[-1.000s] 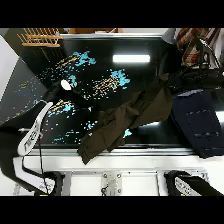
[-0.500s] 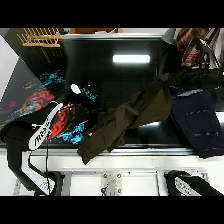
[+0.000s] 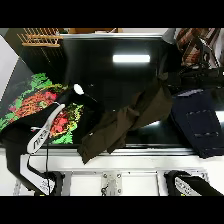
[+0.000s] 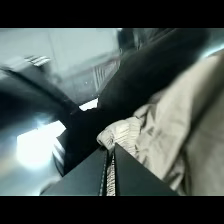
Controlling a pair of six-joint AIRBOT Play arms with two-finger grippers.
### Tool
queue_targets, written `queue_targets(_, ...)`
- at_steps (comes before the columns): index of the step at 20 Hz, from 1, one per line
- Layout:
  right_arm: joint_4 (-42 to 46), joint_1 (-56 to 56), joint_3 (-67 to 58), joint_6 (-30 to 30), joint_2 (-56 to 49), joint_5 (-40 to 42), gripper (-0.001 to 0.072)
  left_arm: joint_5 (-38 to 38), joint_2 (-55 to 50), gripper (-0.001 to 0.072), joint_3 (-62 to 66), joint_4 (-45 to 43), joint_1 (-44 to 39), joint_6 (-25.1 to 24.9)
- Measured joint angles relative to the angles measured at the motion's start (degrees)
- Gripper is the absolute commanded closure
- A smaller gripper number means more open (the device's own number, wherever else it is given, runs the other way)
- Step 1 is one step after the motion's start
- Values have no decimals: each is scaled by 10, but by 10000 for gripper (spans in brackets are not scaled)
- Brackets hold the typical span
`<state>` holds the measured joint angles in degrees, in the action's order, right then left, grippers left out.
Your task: Fold the clothes and pants, and hang the long-sleeved shirts on hangers.
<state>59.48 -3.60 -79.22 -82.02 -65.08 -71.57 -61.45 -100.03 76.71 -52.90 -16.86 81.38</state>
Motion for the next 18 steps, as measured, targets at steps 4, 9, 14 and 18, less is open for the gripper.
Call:
queue_targets(4,3,-7,-56,13,1,26,710,-6,118,691,86,-4,66,1)
queue_targets(9,3,-10,-193,17,14,50,710,-27,302,690,231,-10,121,1)
queue_targets(14,3,-10,-266,17,71,105,710,-30,439,691,311,-13,118,0)
queue_targets(18,6,-11,-280,17,124,152,711,-26,507,691,328,-15,101,2)
